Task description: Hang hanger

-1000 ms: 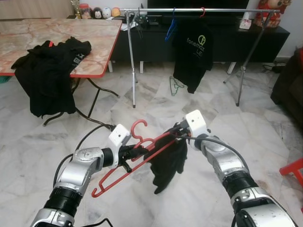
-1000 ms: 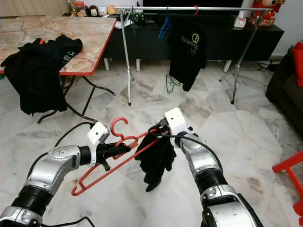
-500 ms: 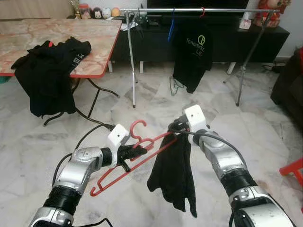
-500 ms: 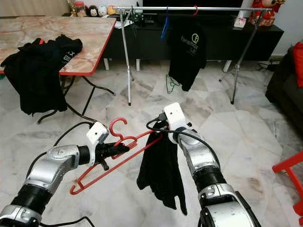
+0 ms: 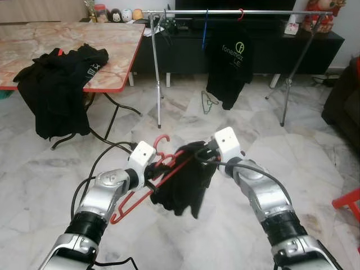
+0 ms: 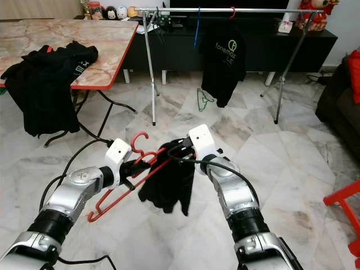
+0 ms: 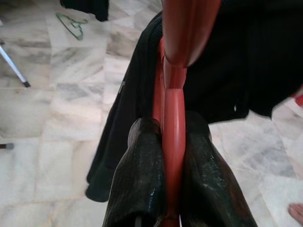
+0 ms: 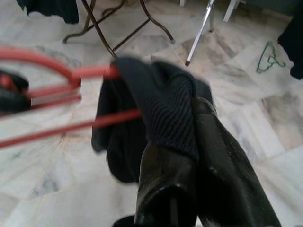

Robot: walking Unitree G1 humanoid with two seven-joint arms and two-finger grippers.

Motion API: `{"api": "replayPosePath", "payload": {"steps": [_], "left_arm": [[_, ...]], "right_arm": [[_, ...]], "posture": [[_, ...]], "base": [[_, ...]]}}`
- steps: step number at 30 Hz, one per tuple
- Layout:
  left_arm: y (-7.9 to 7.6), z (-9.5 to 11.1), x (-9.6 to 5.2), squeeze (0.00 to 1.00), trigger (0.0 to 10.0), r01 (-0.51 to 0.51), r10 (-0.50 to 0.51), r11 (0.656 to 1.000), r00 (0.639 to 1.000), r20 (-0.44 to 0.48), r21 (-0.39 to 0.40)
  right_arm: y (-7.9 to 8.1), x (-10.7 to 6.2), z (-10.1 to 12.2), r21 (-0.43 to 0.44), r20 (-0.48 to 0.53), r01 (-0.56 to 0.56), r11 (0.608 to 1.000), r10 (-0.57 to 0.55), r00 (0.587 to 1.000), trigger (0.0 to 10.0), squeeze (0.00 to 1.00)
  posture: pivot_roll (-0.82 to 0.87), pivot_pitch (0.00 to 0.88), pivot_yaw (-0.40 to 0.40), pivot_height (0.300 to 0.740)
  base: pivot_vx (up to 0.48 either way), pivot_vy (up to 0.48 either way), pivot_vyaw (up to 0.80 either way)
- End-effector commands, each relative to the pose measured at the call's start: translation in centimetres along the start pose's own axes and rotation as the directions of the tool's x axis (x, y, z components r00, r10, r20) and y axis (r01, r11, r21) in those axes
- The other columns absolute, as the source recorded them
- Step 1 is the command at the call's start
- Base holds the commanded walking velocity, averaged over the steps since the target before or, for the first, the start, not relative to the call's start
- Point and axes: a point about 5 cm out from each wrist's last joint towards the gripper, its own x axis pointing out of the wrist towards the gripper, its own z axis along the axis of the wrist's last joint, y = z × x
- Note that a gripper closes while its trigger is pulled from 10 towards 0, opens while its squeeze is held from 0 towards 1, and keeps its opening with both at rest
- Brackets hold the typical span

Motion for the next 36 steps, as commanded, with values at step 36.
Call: {"api": "replayPosePath", "payload": {"steps": [36], "left_arm": [[-1.6, 0.1, -2.2, 0.00, 10.0, 0.336, -0.334, 0.941, 0.941, 0.059, -0.031]], "right_arm": [[-0.2, -1.3, 3.1, -0.212, 0.051, -0.039, 0.977, 0.051, 0.997, 10.0, 0.00]], "posture": [[-0.08, 0.000, -0.033, 0.740]], "base": [[0.000, 0.000, 0.00]]}}
